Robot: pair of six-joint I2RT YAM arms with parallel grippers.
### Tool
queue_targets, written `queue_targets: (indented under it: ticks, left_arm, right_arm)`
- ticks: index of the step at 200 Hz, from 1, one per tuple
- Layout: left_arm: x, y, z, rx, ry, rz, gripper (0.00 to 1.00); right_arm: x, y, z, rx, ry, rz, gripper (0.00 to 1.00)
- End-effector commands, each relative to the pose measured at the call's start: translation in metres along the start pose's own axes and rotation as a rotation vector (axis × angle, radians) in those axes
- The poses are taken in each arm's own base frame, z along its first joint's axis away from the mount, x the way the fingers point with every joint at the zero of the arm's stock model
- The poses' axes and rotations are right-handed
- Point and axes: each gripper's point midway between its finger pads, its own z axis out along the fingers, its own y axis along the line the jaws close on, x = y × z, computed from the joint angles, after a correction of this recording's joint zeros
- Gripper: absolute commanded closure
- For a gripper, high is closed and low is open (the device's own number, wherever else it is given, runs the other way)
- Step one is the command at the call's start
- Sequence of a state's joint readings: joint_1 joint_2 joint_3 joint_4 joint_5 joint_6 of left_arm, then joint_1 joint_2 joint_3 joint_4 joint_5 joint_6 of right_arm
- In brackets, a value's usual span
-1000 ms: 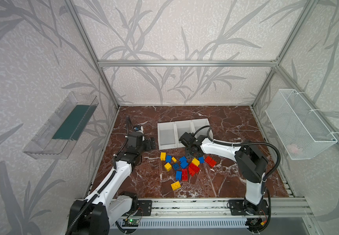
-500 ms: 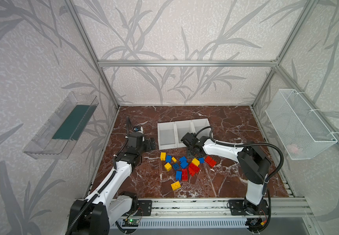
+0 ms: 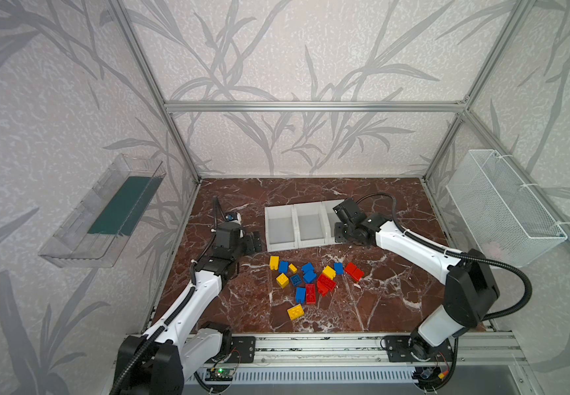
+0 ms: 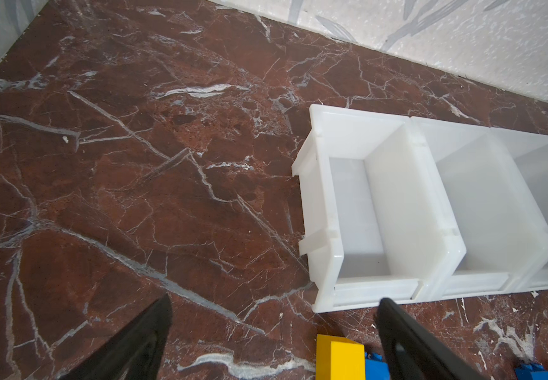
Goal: Sort the legos into containers by color
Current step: Place the lego in the container.
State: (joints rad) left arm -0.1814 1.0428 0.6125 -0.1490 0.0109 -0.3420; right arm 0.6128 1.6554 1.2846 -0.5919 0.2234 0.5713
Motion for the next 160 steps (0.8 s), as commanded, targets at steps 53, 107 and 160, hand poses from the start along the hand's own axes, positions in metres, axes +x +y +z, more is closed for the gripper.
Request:
queue_targets:
  ticks: [53,107,160]
  left_arm:
    - [0.004,-0.004,-0.004,0.018,0.003,-0.022,0.01]
    - [0.008,-0.007,-0.005,0.029,0.022,-0.026,0.01]
    - [0.015,-0.017,-0.004,0.051,0.062,-0.005,0.01]
  right_arm:
    - [-0.021,0.007,0.050,-0.031,0.088,-0.050,0.49]
    - [-0.019,0.009,0.056,-0.038,0.110,-0.046,0.28]
    - [-0.022,0.002,0.025,-0.051,0.069,-0.051,0.26]
